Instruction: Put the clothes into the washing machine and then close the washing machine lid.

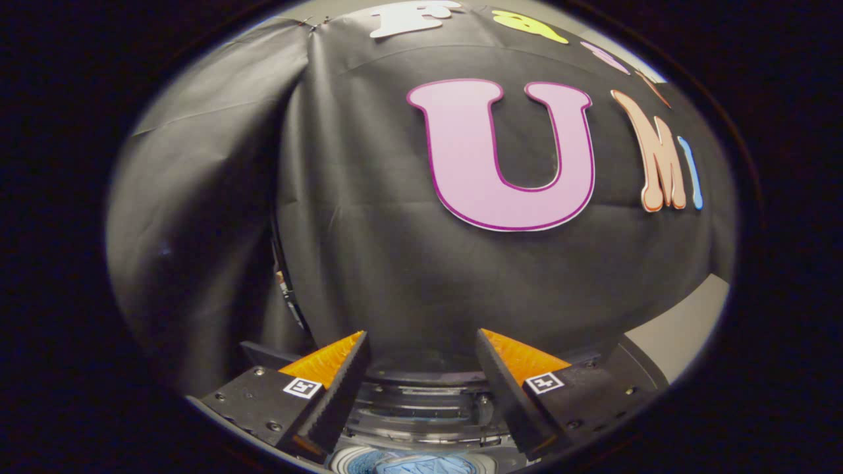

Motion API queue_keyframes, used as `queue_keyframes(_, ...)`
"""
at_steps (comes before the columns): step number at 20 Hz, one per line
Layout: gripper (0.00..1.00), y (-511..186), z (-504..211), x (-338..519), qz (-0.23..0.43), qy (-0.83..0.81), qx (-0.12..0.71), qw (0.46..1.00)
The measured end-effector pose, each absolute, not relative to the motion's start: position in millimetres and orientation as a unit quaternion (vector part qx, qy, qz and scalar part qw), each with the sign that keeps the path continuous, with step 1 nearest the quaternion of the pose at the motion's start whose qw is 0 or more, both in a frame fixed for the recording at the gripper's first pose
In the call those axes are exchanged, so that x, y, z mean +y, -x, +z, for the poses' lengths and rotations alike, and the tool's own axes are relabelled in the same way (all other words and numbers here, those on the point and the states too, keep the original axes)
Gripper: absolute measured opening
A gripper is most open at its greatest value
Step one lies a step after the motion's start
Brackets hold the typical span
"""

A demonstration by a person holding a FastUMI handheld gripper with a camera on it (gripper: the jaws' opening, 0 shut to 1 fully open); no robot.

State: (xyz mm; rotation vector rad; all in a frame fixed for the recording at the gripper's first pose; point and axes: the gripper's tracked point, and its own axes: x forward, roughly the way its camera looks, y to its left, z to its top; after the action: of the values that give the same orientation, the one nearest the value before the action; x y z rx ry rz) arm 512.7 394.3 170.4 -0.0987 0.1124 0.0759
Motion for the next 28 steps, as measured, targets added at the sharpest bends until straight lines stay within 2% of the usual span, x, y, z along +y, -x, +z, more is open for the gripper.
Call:
queue_keyframes(2, 0.96, -525, 155, 386, 0.007, 0.066, 0.075, 0.995)
queue_keyframes(9, 0.98, -529, 144, 386, 0.055, 0.053, 0.092, 0.993)
queue_keyframes(22, 0.98, -518, 145, 385, 0.079, 0.054, 0.101, 0.990)
queue_keyframes(28, 0.98, -483, 130, 382, 0.087, 0.055, 0.114, 0.988)
